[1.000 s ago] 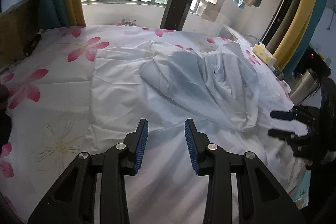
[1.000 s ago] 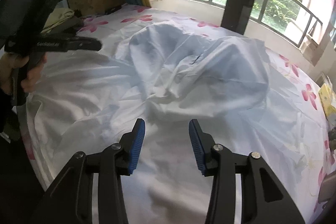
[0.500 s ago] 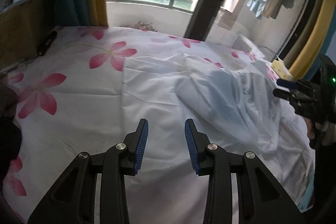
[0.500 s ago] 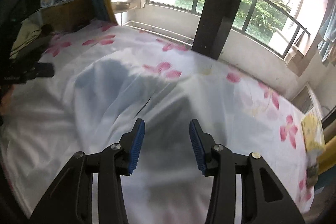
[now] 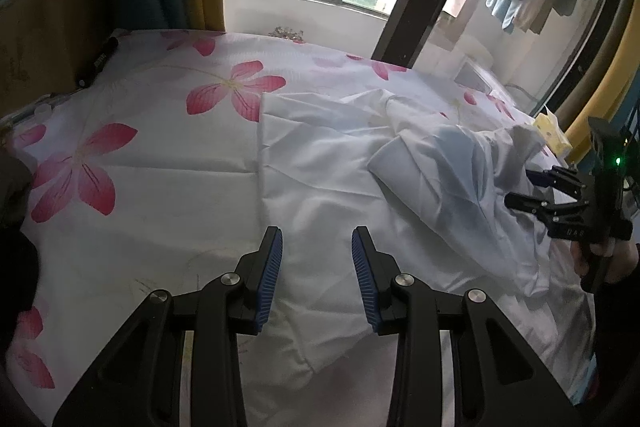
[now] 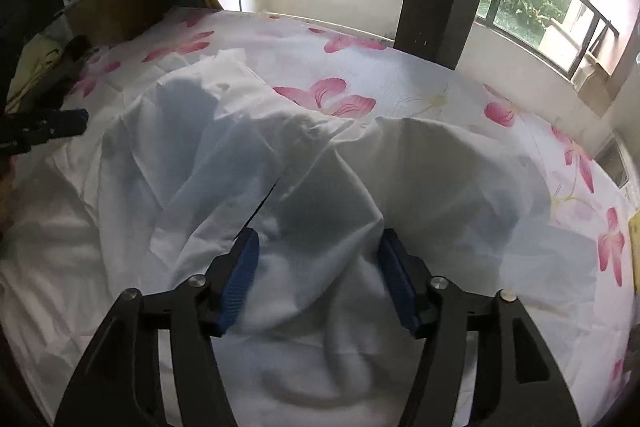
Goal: Fold large clothes
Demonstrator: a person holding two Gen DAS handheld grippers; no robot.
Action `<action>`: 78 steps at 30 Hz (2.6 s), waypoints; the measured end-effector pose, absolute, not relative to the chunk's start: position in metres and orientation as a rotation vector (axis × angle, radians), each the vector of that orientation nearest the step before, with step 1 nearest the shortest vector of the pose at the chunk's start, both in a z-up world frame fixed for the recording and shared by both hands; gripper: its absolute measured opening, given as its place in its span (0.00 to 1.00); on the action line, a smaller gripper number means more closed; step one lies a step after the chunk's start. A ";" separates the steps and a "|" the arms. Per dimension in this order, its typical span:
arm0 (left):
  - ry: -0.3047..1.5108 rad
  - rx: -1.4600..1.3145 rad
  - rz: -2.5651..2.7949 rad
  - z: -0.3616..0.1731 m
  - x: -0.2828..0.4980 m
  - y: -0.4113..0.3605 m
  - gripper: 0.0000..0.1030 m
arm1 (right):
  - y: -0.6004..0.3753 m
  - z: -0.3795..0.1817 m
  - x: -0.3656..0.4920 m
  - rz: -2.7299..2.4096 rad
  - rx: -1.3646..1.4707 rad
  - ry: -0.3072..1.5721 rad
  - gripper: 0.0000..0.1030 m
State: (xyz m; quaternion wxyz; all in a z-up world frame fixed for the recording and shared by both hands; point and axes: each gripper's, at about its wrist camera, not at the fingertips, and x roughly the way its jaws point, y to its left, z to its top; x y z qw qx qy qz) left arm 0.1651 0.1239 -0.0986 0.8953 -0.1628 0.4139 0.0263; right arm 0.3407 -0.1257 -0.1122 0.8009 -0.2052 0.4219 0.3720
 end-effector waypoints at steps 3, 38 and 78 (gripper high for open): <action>0.845 -0.328 0.050 -0.093 0.157 0.121 0.37 | -0.132 -0.104 0.335 0.790 -0.420 0.891 0.61; 0.780 -0.338 0.165 -0.086 -0.003 0.132 0.50 | -0.285 -0.052 0.204 0.494 -0.272 0.793 0.61; 0.745 -0.274 0.388 -0.106 -0.086 0.135 0.59 | -0.422 -0.114 0.149 0.198 -0.131 0.914 0.61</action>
